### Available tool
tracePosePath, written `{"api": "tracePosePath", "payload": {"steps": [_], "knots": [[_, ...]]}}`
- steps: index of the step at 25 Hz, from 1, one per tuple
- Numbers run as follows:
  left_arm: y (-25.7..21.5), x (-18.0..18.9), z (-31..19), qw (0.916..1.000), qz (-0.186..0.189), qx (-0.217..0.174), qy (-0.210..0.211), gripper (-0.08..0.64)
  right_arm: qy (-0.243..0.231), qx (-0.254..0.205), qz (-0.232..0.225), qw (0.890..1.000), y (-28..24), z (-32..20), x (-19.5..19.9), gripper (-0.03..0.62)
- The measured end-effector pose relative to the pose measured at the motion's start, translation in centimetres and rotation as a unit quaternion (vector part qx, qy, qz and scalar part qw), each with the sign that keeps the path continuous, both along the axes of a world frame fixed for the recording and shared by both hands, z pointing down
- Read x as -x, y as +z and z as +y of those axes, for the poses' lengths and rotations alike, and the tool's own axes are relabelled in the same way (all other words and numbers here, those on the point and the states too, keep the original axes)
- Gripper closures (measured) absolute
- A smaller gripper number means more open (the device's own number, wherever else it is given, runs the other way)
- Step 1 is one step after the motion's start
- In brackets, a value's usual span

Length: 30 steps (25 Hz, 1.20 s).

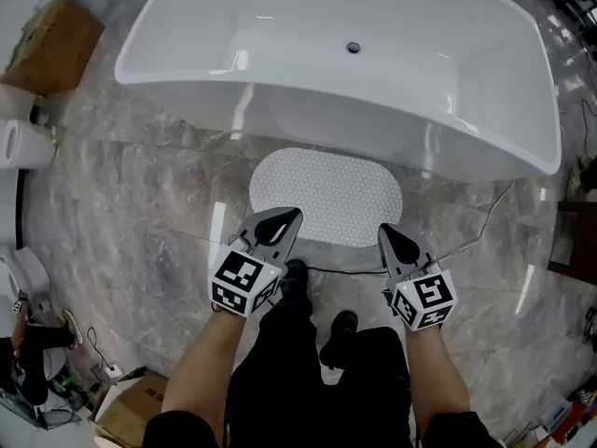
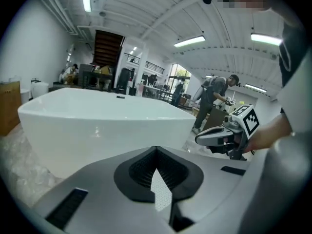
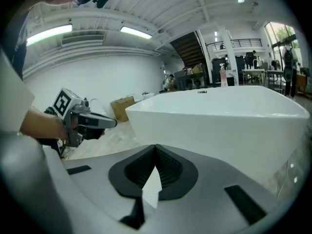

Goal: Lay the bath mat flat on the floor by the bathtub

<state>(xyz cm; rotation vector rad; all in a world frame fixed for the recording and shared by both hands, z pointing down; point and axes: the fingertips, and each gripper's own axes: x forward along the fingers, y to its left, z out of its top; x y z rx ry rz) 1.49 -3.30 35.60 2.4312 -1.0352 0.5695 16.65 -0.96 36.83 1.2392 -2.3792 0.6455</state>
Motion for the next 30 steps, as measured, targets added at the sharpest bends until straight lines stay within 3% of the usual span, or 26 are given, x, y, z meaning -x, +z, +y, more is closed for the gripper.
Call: {"api": "tracePosePath", "payload": {"steps": [7, 13, 18, 21, 30], "knots": [[-13.5, 2.9, 0.0, 0.9982, -0.01, -0.004, -0.059, 0.549, -0.006, -0.021, -0.026, 0.999, -15.6, -0.1, 2.2, 0.577], [-23.0, 3.8, -0.5, 0.9958, 0.01, -0.046, -0.079, 0.551, -0.009, -0.07, -0.012, 0.997, -26.7, -0.2, 4.4, 0.577], [-28.2, 5.0, 0.2, 0.996, 0.024, -0.073, -0.046, 0.549, 0.01, -0.094, -0.056, 0.994, -33.6, 1.3, 7.4, 0.577], [-31.1, 6.9, 0.2, 0.9955, 0.037, -0.078, -0.04, 0.549, 0.011, -0.12, -0.054, 0.991, -37.1, 2.2, 8.8, 0.577], [-40.4, 6.2, -0.9, 0.9899, 0.051, -0.124, -0.047, 0.549, 0.028, -0.173, -0.055, 0.983, -44.3, 2.7, 5.2, 0.577]]}}
